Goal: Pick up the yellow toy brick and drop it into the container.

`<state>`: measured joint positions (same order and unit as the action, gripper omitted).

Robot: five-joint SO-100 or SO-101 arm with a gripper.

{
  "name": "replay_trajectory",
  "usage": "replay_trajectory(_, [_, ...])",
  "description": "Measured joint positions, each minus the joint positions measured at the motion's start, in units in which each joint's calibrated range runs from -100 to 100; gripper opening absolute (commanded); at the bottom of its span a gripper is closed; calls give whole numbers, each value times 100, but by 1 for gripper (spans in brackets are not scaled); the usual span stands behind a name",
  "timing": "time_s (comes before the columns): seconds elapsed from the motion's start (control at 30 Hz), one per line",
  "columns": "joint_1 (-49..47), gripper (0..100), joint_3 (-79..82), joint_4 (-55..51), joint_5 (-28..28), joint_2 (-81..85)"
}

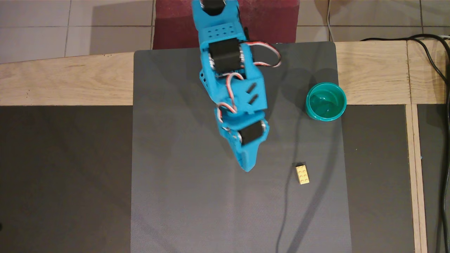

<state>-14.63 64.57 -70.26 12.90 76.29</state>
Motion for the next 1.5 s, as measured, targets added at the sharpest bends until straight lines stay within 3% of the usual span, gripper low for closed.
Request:
replay_trajectory(0.2, [-423, 0, -1731, -158, 0, -2235])
replay_trajectory(0.4, [-1314, 0, -2456, -299, 222, -3544])
replay_trajectory(0.7, [-2279, 0, -2492, 88, 487, -3791])
replay_trajectory(0.9, [-2316, 0, -2420, 695, 502, -3816])
replay_trajectory(1.23, [-2309, 0, -1287, 1329, 1237, -3816])
replay_trajectory(1.4, [-2309, 17, -1187, 1329, 1491, -3876])
replay_trajectory(1.5, [-2309, 19, -1151, 1329, 1660, -4216])
